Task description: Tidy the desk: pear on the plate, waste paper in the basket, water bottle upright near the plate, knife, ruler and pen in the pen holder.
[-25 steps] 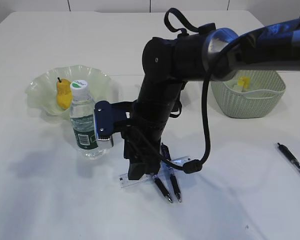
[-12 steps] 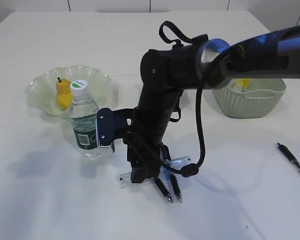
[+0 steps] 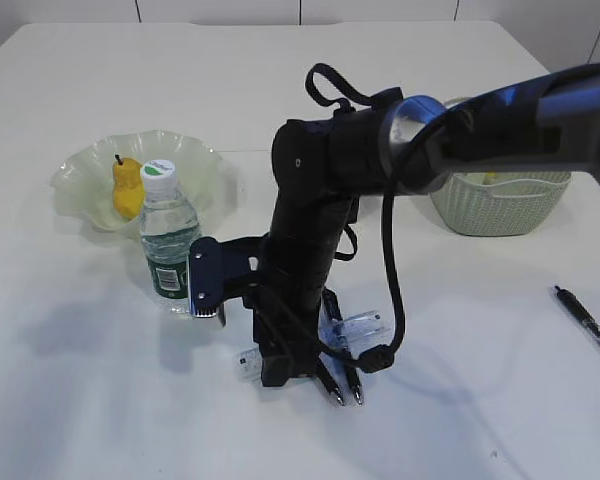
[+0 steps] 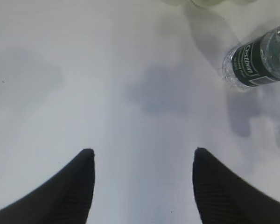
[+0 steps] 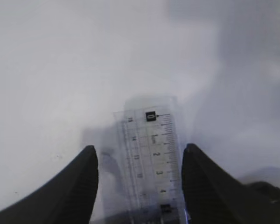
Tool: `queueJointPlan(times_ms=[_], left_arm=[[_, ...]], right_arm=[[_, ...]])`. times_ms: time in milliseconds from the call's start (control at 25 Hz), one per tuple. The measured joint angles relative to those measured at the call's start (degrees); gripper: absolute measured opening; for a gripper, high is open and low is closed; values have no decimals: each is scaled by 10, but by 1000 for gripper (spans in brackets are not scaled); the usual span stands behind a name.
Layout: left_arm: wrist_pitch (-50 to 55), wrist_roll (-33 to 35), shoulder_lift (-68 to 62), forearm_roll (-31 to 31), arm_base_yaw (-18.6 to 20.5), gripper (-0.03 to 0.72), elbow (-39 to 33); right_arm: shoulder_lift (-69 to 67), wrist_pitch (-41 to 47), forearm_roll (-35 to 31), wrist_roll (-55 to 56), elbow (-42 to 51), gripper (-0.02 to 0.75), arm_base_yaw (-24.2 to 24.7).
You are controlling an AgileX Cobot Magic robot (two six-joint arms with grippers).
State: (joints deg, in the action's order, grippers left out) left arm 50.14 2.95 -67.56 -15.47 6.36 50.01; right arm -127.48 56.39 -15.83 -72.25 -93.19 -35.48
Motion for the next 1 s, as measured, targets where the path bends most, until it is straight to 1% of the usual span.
queueJointPlan(times_ms=[480, 1000], left_arm=[[-1, 0, 0, 0, 0, 467, 0], [-6, 0, 0, 0, 0, 466, 0]], right_arm=[[-4, -8, 21, 5, 2, 428, -1], [-12, -17, 26, 8, 2, 425, -1]])
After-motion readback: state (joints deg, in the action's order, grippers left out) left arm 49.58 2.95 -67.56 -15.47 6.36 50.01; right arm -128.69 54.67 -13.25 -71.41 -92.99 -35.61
